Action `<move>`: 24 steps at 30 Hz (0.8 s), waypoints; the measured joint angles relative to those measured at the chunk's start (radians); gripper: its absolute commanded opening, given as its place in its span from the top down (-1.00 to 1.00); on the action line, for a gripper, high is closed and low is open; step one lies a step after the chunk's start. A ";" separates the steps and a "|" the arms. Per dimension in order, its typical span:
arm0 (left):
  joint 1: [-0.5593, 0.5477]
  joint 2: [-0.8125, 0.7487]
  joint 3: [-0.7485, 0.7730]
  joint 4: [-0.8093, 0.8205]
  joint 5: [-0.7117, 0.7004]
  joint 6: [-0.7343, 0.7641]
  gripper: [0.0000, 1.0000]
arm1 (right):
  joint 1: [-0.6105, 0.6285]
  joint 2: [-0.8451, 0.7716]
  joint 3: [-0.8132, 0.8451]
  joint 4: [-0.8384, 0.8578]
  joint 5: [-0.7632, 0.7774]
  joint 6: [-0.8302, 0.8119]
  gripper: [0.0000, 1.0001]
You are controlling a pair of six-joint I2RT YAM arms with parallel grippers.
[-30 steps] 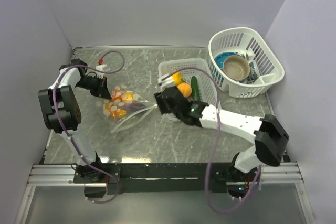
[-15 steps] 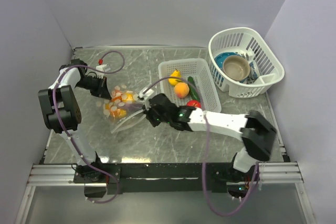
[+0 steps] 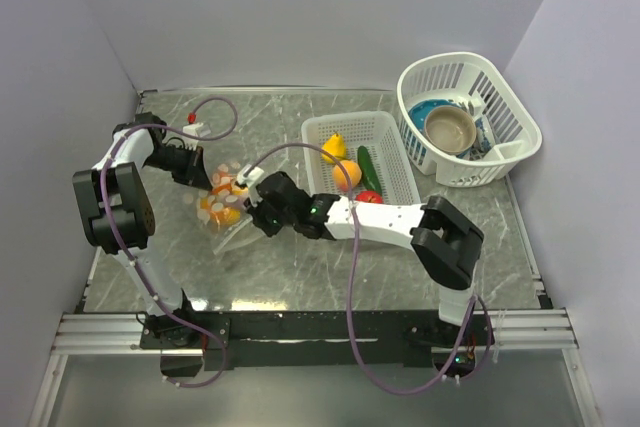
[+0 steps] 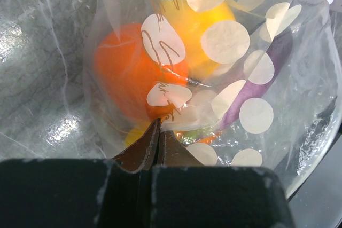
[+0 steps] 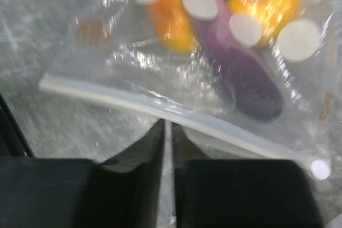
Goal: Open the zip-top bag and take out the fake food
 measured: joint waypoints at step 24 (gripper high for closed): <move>0.005 0.000 0.000 -0.019 -0.001 0.026 0.99 | -0.031 0.156 0.075 0.071 0.167 -0.084 -0.41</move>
